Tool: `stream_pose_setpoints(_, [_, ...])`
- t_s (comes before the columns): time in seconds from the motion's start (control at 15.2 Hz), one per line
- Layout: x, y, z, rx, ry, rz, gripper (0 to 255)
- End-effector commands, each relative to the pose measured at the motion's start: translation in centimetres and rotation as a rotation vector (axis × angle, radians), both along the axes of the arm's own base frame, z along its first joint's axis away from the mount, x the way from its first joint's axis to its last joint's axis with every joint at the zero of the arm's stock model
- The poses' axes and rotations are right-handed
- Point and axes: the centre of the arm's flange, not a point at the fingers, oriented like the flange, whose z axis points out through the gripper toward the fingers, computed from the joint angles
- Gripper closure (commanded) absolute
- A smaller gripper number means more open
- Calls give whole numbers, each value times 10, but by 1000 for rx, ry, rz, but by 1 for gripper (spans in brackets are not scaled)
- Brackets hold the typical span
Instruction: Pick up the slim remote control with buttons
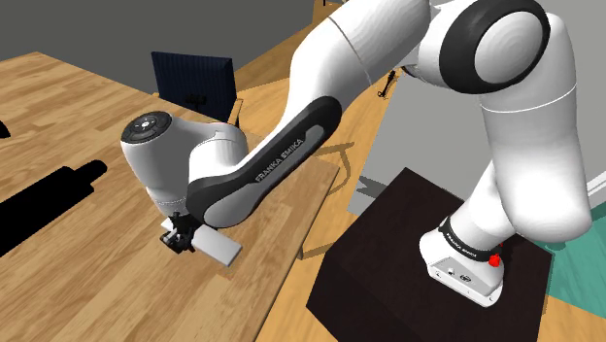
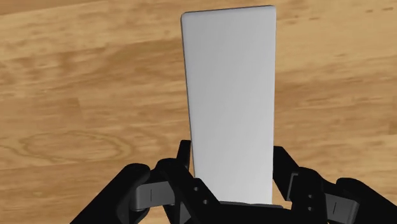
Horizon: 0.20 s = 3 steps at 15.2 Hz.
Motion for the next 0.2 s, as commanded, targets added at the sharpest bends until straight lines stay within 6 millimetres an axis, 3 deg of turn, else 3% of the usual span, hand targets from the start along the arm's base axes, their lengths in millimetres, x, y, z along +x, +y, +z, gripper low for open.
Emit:
stream_pose_setpoints(0.0, [0,0,10,0,0,0,255])
stream_pose_setpoints(0.13, [0,0,11,0,0,0,255])
